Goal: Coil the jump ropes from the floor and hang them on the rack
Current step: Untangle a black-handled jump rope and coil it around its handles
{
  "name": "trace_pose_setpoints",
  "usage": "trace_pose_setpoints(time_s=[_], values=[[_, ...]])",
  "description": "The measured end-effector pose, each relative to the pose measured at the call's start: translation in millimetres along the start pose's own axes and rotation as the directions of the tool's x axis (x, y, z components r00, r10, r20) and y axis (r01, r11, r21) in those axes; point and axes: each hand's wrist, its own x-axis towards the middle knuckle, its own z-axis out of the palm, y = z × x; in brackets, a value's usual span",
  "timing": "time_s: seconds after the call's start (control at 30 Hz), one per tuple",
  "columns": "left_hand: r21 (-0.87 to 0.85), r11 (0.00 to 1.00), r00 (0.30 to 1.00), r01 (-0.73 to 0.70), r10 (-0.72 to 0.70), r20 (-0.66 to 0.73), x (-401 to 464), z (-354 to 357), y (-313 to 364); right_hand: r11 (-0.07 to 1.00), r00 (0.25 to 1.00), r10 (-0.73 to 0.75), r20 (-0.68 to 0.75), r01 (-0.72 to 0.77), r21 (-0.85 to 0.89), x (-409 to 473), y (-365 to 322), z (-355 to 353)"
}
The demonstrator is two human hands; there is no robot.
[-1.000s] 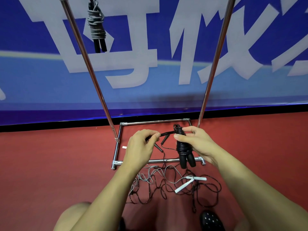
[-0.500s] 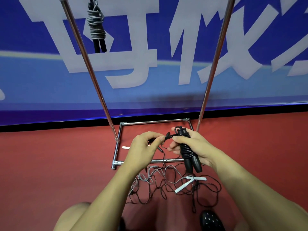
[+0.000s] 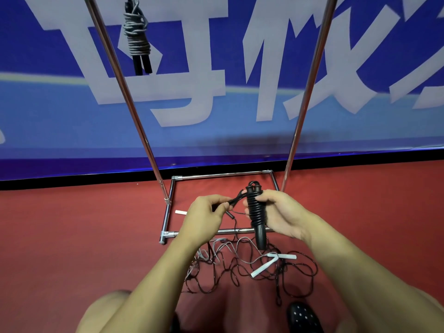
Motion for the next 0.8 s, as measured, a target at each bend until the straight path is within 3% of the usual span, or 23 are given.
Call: trace_pose_setpoints(time_s=[0.17,0.27,0.47,0.63,0.8], values=[[0.037,0.999,1.0,0.008,-0.007,-0.009,0.7,-0.2,-2.9,0.983,0.999,-0.041,0.005,0.041,-0.181,1.3,4.3,-1.3],[0.046,0.998,0.999,-0.034,0.033,0.03,-0.4,3.3,-0.9,0.957,0.993,-0.094,-0.067,0.072,-0.28,3.4,6.9,-1.0],[-0.05,0.995,0.991,-0.09,0.095,0.098,-6.1,9.2,3.6,0.963,0.988,-0.06,-0.142,0.02,-0.269,1.2,14.6,8.3],[-0.06,0.992,0.983,-0.108,0.116,0.143,-8.4,9.0,3.8,0.964,0.999,-0.035,-0.024,0.027,-0.266,-0.2,13.0,9.2],[-0.325,0.944,0.984,0.059,0.0,0.178,-7.0,7.1,15.9,0.922,0.987,-0.161,0.01,0.154,-0.356,-2.1,7.9,11.1]])
